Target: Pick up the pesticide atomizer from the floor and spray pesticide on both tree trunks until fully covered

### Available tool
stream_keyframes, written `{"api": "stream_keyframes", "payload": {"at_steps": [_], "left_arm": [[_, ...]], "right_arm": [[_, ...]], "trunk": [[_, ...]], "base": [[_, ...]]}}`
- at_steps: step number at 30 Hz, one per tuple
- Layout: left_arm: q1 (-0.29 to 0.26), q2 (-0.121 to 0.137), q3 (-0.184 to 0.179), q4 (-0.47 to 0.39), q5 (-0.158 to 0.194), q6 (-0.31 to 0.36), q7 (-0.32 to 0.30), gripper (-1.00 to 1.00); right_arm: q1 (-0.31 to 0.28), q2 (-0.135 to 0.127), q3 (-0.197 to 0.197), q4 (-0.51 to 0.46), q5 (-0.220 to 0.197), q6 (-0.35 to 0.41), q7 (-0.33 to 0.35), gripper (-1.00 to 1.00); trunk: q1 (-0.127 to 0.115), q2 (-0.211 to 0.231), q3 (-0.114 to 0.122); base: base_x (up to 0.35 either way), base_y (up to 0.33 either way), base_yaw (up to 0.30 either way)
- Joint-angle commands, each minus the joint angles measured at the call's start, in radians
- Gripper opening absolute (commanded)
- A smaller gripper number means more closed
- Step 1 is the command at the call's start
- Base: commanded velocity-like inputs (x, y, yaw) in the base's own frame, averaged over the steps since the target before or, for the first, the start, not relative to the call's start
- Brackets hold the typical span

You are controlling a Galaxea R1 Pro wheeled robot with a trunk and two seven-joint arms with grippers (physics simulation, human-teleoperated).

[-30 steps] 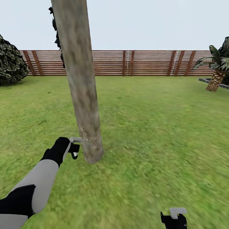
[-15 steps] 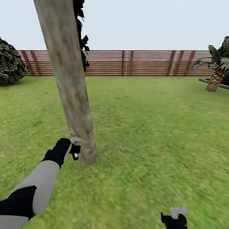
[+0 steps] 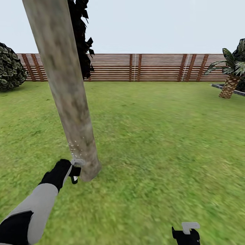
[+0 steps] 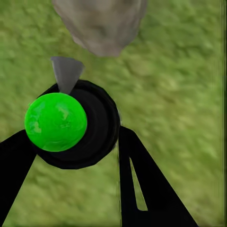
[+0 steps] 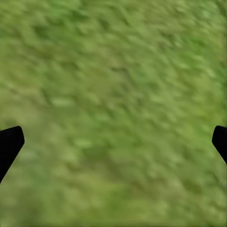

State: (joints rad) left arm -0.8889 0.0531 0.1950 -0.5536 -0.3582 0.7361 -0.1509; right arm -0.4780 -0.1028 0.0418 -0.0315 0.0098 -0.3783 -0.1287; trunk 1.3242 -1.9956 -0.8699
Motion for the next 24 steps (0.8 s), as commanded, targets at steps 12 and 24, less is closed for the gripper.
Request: {"api": "stream_keyframes", "payload": {"at_steps": [12, 24], "left_arm": [[0.090, 0.065, 0.052, 0.015, -0.010, -0.059, -0.011, -1.00], [0.099, 0.020, 0.054, 0.061, -0.013, -0.147, -0.003, -1.00]], "right_arm": [[-0.001, 0.009, 0.004, 0.000, 0.000, -0.002, -0.005, 1.00], [-0.001, 0.000, 0.006, 0.001, 0.004, -0.004, -0.005, 1.00]], "trunk": [[0.000, 0.000, -0.001], [0.000, 0.000, -0.001]], "base": [[0.000, 0.000, 0.035], [0.212, -0.167, 0.018]]}}
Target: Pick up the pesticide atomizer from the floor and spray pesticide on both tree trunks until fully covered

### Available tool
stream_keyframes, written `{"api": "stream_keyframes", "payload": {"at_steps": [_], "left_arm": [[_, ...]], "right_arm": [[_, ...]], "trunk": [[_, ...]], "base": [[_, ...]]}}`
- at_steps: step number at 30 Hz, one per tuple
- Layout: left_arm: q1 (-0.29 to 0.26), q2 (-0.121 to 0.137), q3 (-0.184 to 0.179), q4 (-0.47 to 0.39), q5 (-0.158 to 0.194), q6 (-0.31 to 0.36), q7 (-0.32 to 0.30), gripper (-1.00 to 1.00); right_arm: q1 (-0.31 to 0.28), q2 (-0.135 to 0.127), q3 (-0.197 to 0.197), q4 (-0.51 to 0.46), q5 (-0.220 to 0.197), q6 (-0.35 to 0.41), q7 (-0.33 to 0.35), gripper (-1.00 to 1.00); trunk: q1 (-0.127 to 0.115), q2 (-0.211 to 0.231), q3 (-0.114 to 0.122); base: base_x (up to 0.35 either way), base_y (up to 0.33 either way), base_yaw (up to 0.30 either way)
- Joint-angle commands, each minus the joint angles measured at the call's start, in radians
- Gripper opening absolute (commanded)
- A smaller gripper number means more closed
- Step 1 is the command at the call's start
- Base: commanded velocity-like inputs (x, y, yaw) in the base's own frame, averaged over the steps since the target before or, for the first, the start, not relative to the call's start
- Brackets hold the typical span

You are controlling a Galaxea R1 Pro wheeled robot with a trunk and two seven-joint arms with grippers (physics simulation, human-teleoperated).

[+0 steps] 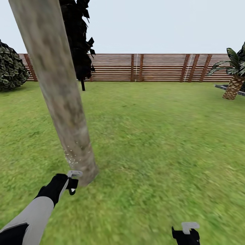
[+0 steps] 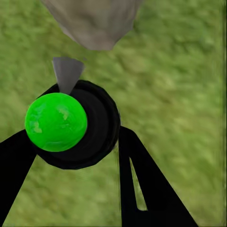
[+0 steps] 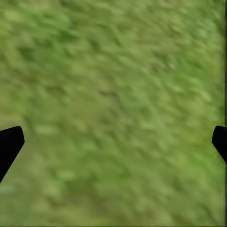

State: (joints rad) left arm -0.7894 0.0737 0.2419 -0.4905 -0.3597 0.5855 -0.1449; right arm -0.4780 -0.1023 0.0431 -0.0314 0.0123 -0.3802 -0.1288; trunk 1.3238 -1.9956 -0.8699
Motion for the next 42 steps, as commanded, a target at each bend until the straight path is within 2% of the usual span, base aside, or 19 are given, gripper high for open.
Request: {"api": "stream_keyframes", "payload": {"at_steps": [1, 6, 9, 13, 16, 19, 21, 26, 37, 42], "left_arm": [[-0.001, -0.001, 0.007, -0.002, -0.012, 0.002, -0.009, -1.00], [-0.001, -0.003, 0.007, 0.028, -0.007, -0.074, 0.011, -1.00], [-0.001, -0.002, 0.007, 0.031, 0.015, -0.078, 0.013, -1.00], [-0.001, 0.007, 0.005, 0.033, 0.023, -0.079, 0.019, -1.00], [-0.001, 0.004, 0.006, 0.033, 0.026, -0.079, 0.071, -1.00], [-0.001, -0.006, 0.006, 0.033, 0.067, -0.078, 0.116, -1.00], [-0.001, -0.012, 0.006, 0.033, 0.078, -0.078, 0.120, -1.00], [-0.001, -0.020, 0.006, 0.033, 0.080, -0.078, 0.122, -1.00], [-0.001, -0.020, 0.006, 0.032, 0.081, -0.078, 0.122, -1.00], [-0.001, -0.020, 0.006, 0.032, 0.081, -0.078, 0.123, -1.00]], "right_arm": [[-0.001, 0.000, 0.004, 0.001, 0.001, -0.002, -0.005, 1.00], [-0.001, 0.003, 0.004, 0.001, 0.000, -0.001, -0.005, 1.00], [-0.001, 0.003, 0.004, 0.001, 0.000, -0.001, -0.005, 1.00], [-0.001, 0.003, 0.004, 0.001, 0.000, -0.002, -0.005, 1.00], [-0.001, 0.003, 0.004, 0.001, 0.000, -0.002, -0.005, 1.00], [-0.001, 0.003, 0.004, 0.001, 0.000, -0.002, -0.005, 1.00], [-0.001, 0.003, 0.004, 0.001, 0.000, -0.001, -0.005, 1.00], [-0.001, 0.003, 0.004, 0.001, 0.000, -0.002, -0.005, 1.00], [-0.001, 0.003, 0.004, 0.001, 0.000, -0.002, -0.005, 1.00], [-0.001, 0.005, 0.004, 0.001, 0.000, -0.002, -0.005, 1.00]], "trunk": [[0.000, 0.000, -0.001], [0.000, 0.000, -0.001], [0.000, 0.000, -0.001], [0.000, 0.000, -0.001], [0.000, 0.000, -0.001], [0.000, 0.000, -0.001], [0.000, 0.000, -0.001], [0.000, 0.000, -0.001], [0.000, 0.000, -0.001], [0.000, 0.000, -0.001]], "base": [[0.193, -0.227, 0.000], [0.132, -0.245, 0.000], [0.011, -0.274, 0.097], [0.001, -0.276, 0.242], [0.000, -0.277, 0.273], [0.097, -0.267, 0.276], [0.166, -0.249, 0.277], [0.182, -0.240, 0.187], [0.175, -0.239, 0.014], [0.152, -0.245, 0.248]]}}
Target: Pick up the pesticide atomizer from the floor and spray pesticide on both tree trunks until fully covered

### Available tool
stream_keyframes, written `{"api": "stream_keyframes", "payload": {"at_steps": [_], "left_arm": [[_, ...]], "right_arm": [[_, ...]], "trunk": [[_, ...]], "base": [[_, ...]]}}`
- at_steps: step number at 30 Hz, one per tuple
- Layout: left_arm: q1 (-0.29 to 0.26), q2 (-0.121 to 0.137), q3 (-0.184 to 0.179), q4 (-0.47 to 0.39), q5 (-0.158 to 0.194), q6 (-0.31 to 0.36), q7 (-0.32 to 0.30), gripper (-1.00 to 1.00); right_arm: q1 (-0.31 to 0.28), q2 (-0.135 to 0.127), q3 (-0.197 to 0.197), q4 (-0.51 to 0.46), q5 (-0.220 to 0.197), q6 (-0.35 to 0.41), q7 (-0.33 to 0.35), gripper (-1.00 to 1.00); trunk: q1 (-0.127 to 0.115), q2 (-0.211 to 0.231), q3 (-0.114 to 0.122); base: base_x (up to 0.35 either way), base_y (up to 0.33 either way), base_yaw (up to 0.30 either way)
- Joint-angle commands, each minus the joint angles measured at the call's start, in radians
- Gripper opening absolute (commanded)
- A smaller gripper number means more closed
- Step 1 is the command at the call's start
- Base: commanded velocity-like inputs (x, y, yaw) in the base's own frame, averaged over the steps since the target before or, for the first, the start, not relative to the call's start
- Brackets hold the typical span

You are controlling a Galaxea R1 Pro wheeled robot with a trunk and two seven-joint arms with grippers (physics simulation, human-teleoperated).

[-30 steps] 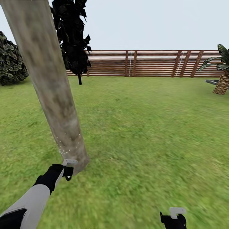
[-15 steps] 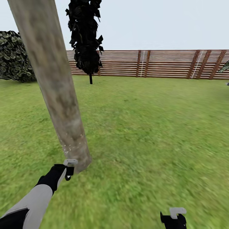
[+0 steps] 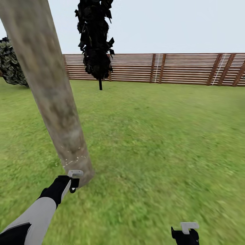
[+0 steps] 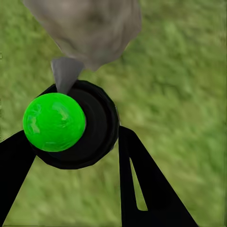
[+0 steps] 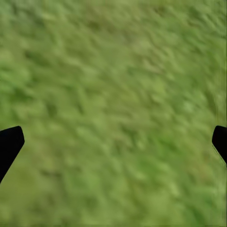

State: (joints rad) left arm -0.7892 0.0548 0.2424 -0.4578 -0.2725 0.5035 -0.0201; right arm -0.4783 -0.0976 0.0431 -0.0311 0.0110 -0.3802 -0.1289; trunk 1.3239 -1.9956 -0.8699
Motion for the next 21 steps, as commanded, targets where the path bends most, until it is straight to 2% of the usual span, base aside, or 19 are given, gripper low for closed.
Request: {"api": "stream_keyframes", "payload": {"at_steps": [1, 7, 12, 15, 16, 21], "left_arm": [[-0.001, -0.001, 0.005, -0.001, -0.007, 0.004, -0.001, -1.00], [-0.001, 0.000, 0.005, -0.002, -0.012, 0.011, 0.004, -1.00], [-0.001, 0.001, 0.005, -0.002, -0.010, 0.015, 0.081, -1.00], [-0.001, -0.008, 0.005, 0.000, -0.004, 0.015, 0.092, -1.00], [-0.001, -0.015, 0.006, -0.001, -0.001, 0.015, 0.093, -1.00], [-0.001, -0.016, 0.006, -0.001, -0.001, 0.015, 0.093, -1.00]], "right_arm": [[0.000, 0.000, 0.004, 0.000, 0.001, -0.001, -0.005, 1.00], [0.000, -0.002, 0.004, 0.000, 0.001, -0.002, -0.005, 1.00], [0.000, -0.002, 0.005, 0.000, 0.002, -0.001, -0.005, 1.00], [0.000, -0.001, 0.005, 0.000, 0.002, -0.002, -0.005, 1.00], [0.000, -0.001, 0.004, 0.000, 0.002, -0.002, -0.005, 1.00], [0.000, -0.001, 0.004, 0.000, 0.002, -0.002, -0.005, 1.00]], "trunk": [[0.000, 0.000, -0.001], [0.000, 0.000, -0.001], [0.000, 0.000, -0.001], [0.000, 0.000, -0.001], [0.000, 0.000, -0.001], [0.000, 0.000, -0.001]], "base": [[0.049, -0.268, 0.275], [0.012, -0.275, 0.277], [0.000, -0.277, 0.277], [0.000, -0.277, 0.251], [0.005, -0.277, 0.027], [0.061, -0.277, 0.010]]}}
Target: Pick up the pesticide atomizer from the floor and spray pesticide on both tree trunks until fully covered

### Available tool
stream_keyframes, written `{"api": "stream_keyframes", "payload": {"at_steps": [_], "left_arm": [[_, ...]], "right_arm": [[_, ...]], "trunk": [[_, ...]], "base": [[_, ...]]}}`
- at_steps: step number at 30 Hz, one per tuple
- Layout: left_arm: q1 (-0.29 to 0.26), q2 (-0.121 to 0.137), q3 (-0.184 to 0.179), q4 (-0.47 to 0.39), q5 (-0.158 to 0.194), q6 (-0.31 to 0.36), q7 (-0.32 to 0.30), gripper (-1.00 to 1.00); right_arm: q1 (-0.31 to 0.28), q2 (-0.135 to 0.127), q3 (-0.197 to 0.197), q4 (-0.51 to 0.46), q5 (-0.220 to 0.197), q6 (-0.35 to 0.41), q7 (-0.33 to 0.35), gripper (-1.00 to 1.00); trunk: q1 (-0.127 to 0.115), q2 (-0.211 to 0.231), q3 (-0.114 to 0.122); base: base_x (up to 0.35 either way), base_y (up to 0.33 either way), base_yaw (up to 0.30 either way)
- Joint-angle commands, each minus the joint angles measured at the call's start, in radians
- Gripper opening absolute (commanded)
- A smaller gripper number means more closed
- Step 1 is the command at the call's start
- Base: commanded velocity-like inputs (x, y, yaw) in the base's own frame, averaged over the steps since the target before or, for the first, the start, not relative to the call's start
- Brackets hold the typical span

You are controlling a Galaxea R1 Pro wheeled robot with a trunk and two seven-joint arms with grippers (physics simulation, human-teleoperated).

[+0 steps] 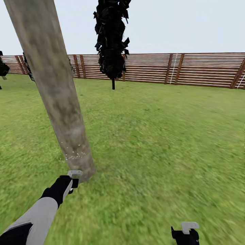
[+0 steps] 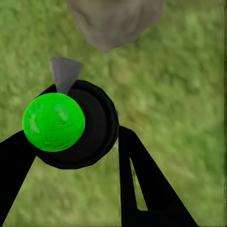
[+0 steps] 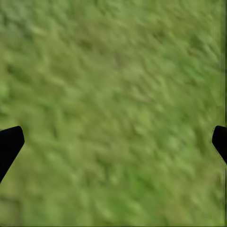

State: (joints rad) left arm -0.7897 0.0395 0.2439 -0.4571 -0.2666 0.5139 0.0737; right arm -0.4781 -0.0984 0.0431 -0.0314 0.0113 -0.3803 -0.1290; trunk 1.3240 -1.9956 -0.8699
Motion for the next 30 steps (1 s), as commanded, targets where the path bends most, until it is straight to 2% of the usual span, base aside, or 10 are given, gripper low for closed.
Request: {"api": "stream_keyframes", "payload": {"at_steps": [1, 12, 16, 17, 19, 20, 23, 24, 27, 30], "left_arm": [[-0.001, -0.001, 0.005, -0.002, -0.006, 0.005, -0.001, -1.00], [-0.013, -0.006, 0.007, -0.034, -0.006, 0.028, -0.004, -1.00], [-0.093, -0.068, -0.007, -0.069, -0.009, 0.190, -0.024, -1.00], [-0.102, -0.059, -0.007, -0.070, -0.010, 0.201, -0.025, -1.00], [-0.111, -0.001, -0.006, -0.071, -0.008, 0.214, -0.027, -1.00], [-0.110, 0.052, -0.007, -0.071, -0.007, 0.218, -0.040, -1.00], [-0.110, 0.082, -0.010, -0.071, -0.012, 0.219, -0.140, -1.00], [-0.113, 0.077, -0.012, -0.072, -0.013, 0.219, -0.160, -1.00], [-0.131, -0.006, -0.039, -0.073, -0.016, 0.221, -0.189, -1.00], [-0.161, -0.022, -0.061, -0.073, -0.022, 0.256, -0.191, -1.00]], "right_arm": [[-0.001, 0.000, 0.004, 0.001, 0.001, -0.002, -0.004, 1.00], [-0.001, 0.000, 0.004, 0.001, 0.002, -0.002, -0.005, 1.00], [-0.001, -0.001, 0.004, 0.000, 0.002, -0.002, -0.004, 1.00], [-0.001, -0.002, 0.004, 0.001, 0.002, -0.002, -0.004, 1.00], [-0.001, -0.003, 0.004, 0.001, 0.002, -0.002, -0.004, 1.00], [-0.001, -0.004, 0.004, 0.001, 0.002, -0.002, -0.004, 1.00], [-0.001, -0.004, 0.005, 0.001, 0.003, -0.002, -0.005, 1.00], [-0.001, -0.004, 0.005, 0.001, 0.003, -0.002, -0.005, 1.00], [-0.001, -0.004, 0.005, 0.001, 0.003, -0.001, -0.004, 1.00], [-0.001, -0.004, 0.004, 0.001, 0.003, -0.001, -0.004, 1.00]], "trunk": [[0.000, 0.000, -0.001], [0.000, 0.000, -0.001], [0.000, 0.000, -0.001], [0.000, 0.000, -0.001], [0.000, 0.000, -0.001], [0.000, 0.000, -0.001], [0.000, 0.000, -0.001], [0.000, 0.000, -0.001], [0.000, 0.000, -0.001], [0.000, 0.000, -0.001]], "base": [[0.083, -0.277, 0.066], [0.015, -0.208, 0.251], [0.000, -0.006, 0.186], [0.000, -0.001, 0.030], [0.000, 0.000, 0.013], [0.000, 0.000, 0.004], [0.000, 0.000, 0.001], [0.000, 0.000, 0.000], [0.000, 0.000, 0.000], [0.000, 0.000, 0.000]]}}
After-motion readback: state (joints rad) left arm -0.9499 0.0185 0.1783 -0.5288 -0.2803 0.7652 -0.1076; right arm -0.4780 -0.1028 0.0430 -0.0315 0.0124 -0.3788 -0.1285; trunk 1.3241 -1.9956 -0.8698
